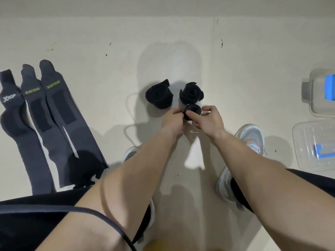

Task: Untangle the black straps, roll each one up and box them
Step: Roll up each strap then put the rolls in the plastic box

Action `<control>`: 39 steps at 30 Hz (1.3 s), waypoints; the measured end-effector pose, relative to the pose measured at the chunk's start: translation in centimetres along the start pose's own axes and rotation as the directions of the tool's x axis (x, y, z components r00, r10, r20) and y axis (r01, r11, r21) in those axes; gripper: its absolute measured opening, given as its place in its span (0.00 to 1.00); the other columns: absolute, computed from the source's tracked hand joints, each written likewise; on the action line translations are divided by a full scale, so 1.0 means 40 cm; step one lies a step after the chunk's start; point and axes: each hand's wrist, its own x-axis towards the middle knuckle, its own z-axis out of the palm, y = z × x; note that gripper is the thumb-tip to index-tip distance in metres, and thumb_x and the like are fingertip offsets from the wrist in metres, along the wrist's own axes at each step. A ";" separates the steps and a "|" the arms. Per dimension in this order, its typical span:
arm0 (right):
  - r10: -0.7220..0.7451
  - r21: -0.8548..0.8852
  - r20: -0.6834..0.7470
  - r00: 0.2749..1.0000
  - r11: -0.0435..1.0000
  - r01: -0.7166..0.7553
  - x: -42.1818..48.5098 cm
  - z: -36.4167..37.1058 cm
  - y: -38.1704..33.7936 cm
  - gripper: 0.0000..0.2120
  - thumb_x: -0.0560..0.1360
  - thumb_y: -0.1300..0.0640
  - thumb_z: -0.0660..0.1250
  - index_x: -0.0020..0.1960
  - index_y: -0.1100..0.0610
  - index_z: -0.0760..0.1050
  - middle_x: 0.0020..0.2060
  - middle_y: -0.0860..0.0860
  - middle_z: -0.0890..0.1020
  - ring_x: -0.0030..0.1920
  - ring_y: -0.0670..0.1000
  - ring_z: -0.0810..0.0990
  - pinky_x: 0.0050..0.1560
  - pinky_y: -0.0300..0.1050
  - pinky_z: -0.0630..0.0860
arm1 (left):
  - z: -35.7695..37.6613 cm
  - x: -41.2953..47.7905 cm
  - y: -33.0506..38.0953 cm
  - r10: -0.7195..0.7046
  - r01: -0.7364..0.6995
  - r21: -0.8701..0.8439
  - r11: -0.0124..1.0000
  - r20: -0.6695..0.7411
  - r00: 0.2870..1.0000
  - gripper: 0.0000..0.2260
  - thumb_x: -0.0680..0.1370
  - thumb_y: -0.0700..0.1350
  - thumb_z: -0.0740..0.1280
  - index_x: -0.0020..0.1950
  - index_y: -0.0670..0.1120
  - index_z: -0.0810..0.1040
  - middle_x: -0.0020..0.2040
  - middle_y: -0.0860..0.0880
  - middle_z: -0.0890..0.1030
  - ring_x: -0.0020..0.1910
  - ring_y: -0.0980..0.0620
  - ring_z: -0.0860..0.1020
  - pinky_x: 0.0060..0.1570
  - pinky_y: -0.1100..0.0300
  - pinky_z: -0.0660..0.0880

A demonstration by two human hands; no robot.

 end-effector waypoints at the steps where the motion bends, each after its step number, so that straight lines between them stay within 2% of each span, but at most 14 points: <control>1: 0.011 0.000 -0.002 1.000 1.000 -0.011 -0.004 -0.004 0.002 0.34 0.65 0.43 0.81 0.62 0.54 0.69 0.54 0.57 0.82 0.40 0.51 0.82 0.45 0.50 0.83 | -0.002 -0.014 0.005 -0.013 0.013 -0.001 1.000 -0.006 1.000 0.15 0.77 0.41 0.61 0.61 0.48 0.80 0.48 0.45 0.79 0.35 0.48 0.76 0.35 0.58 0.78; 3: 0.015 -0.024 -0.025 1.000 1.000 -0.016 -0.017 -0.009 0.003 0.32 0.66 0.43 0.80 0.61 0.53 0.69 0.56 0.57 0.80 0.41 0.52 0.81 0.44 0.48 0.81 | -0.012 -0.041 0.012 -0.052 0.052 -0.006 0.999 -0.015 0.999 0.12 0.78 0.43 0.62 0.59 0.53 0.78 0.48 0.47 0.80 0.42 0.46 0.78 0.51 0.49 0.80; 7: -0.049 -0.102 -0.091 0.995 0.994 0.039 -0.069 -0.014 -0.019 0.26 0.69 0.45 0.78 0.59 0.53 0.70 0.58 0.57 0.78 0.43 0.54 0.79 0.43 0.45 0.72 | -0.054 -0.090 0.008 -0.061 0.063 0.038 0.997 -0.043 0.997 0.13 0.81 0.43 0.62 0.64 0.49 0.78 0.45 0.46 0.79 0.43 0.45 0.78 0.57 0.42 0.79; 11: -0.210 -0.191 -0.107 0.972 0.964 0.188 -0.153 0.025 -0.066 0.14 0.73 0.54 0.71 0.57 0.54 0.73 0.54 0.57 0.79 0.43 0.51 0.77 0.37 0.40 0.68 | -0.133 -0.155 0.016 0.038 -0.018 0.156 0.988 -0.124 0.992 0.11 0.81 0.42 0.61 0.61 0.49 0.78 0.44 0.48 0.79 0.45 0.46 0.79 0.58 0.46 0.79; 14: -0.290 -0.228 0.028 0.957 0.930 0.289 -0.222 0.103 -0.109 0.14 0.74 0.57 0.68 0.59 0.56 0.76 0.45 0.51 0.79 0.44 0.49 0.78 0.40 0.40 0.70 | -0.241 -0.192 0.011 0.124 -0.059 0.250 0.966 -0.253 0.960 0.10 0.81 0.44 0.62 0.58 0.51 0.80 0.55 0.49 0.83 0.55 0.45 0.81 0.62 0.50 0.78; 18: -0.199 -0.281 0.306 0.931 0.915 0.288 -0.276 0.275 -0.148 0.13 0.76 0.55 0.67 0.60 0.54 0.75 0.49 0.48 0.79 0.51 0.52 0.80 0.56 0.48 0.76 | -0.421 -0.222 -0.025 0.088 0.037 0.250 0.968 -0.471 0.878 0.14 0.80 0.42 0.59 0.61 0.47 0.80 0.55 0.50 0.81 0.56 0.44 0.78 0.56 0.55 0.76; 21: -0.118 -0.280 0.460 0.880 0.921 0.270 -0.302 0.415 -0.155 0.14 0.78 0.57 0.65 0.64 0.55 0.75 0.51 0.50 0.80 0.54 0.56 0.82 0.60 0.55 0.79 | -0.547 -0.226 -0.068 -0.024 0.117 0.117 0.986 -0.595 0.804 0.19 0.76 0.45 0.59 0.63 0.41 0.79 0.58 0.41 0.83 0.59 0.38 0.80 0.54 0.49 0.79; 24: -0.021 -0.299 0.545 0.838 0.929 0.218 -0.308 0.550 -0.135 0.17 0.79 0.60 0.62 0.67 0.55 0.72 0.50 0.51 0.79 0.52 0.55 0.82 0.58 0.53 0.79 | -0.646 -0.216 -0.107 -0.147 0.185 -0.009 0.983 -0.648 0.748 0.23 0.71 0.45 0.60 0.65 0.41 0.76 0.61 0.38 0.80 0.61 0.35 0.78 0.58 0.44 0.78; 28: 0.057 -0.309 0.573 0.817 0.939 0.152 -0.283 0.693 -0.096 0.27 0.76 0.60 0.63 0.75 0.56 0.67 0.69 0.57 0.75 0.62 0.56 0.76 0.68 0.53 0.73 | -0.702 -0.181 -0.128 -0.233 0.232 -0.091 0.968 -0.664 0.710 0.22 0.77 0.41 0.61 0.72 0.44 0.68 0.68 0.42 0.73 0.64 0.38 0.74 0.64 0.43 0.75; 30: 0.115 -0.324 0.577 0.809 0.941 0.097 -0.271 0.733 -0.082 0.25 0.79 0.64 0.61 0.76 0.61 0.65 0.67 0.59 0.75 0.59 0.55 0.75 0.59 0.47 0.72 | -0.705 -0.146 -0.134 -0.273 0.274 -0.102 0.956 -0.649 0.710 0.23 0.78 0.39 0.61 0.74 0.42 0.64 0.72 0.41 0.68 0.67 0.38 0.72 0.65 0.46 0.73; 32: 0.139 -0.332 0.570 0.810 0.941 0.073 -0.251 0.760 -0.064 0.21 0.72 0.62 0.63 0.66 0.60 0.73 0.54 0.61 0.80 0.48 0.55 0.76 0.48 0.48 0.71 | -0.702 -0.112 -0.137 -0.293 0.314 -0.087 0.945 -0.647 0.704 0.23 0.79 0.39 0.62 0.74 0.40 0.62 0.73 0.39 0.65 0.67 0.37 0.71 0.63 0.48 0.72; 34: 0.140 -0.322 0.567 0.812 0.945 0.062 -0.209 0.786 -0.024 0.13 0.64 0.58 0.62 0.48 0.50 0.71 0.40 0.53 0.76 0.39 0.53 0.73 0.39 0.48 0.71 | -0.699 -0.085 -0.143 -0.296 0.358 -0.045 0.933 -0.661 0.689 0.23 0.79 0.41 0.64 0.73 0.41 0.62 0.72 0.39 0.64 0.67 0.37 0.71 0.63 0.47 0.71; 37: 0.149 -0.280 0.560 0.815 0.960 0.017 -0.167 0.802 0.011 0.17 0.64 0.57 0.62 0.52 0.50 0.72 0.46 0.55 0.80 0.46 0.58 0.80 0.49 0.54 0.80 | -0.696 -0.070 -0.159 -0.301 0.404 -0.007 0.915 -0.677 0.671 0.23 0.78 0.42 0.66 0.71 0.41 0.64 0.72 0.39 0.66 0.69 0.38 0.67 0.65 0.46 0.70; 39: 0.147 -0.276 0.556 0.818 0.961 0.014 -0.181 0.792 -0.006 0.07 0.62 0.60 0.61 0.40 0.53 0.71 0.36 0.55 0.77 0.40 0.59 0.76 0.45 0.54 0.76 | -0.697 -0.067 -0.165 -0.310 0.418 -0.009 0.908 -0.686 0.658 0.22 0.78 0.43 0.65 0.71 0.40 0.64 0.72 0.40 0.67 0.70 0.37 0.66 0.66 0.46 0.69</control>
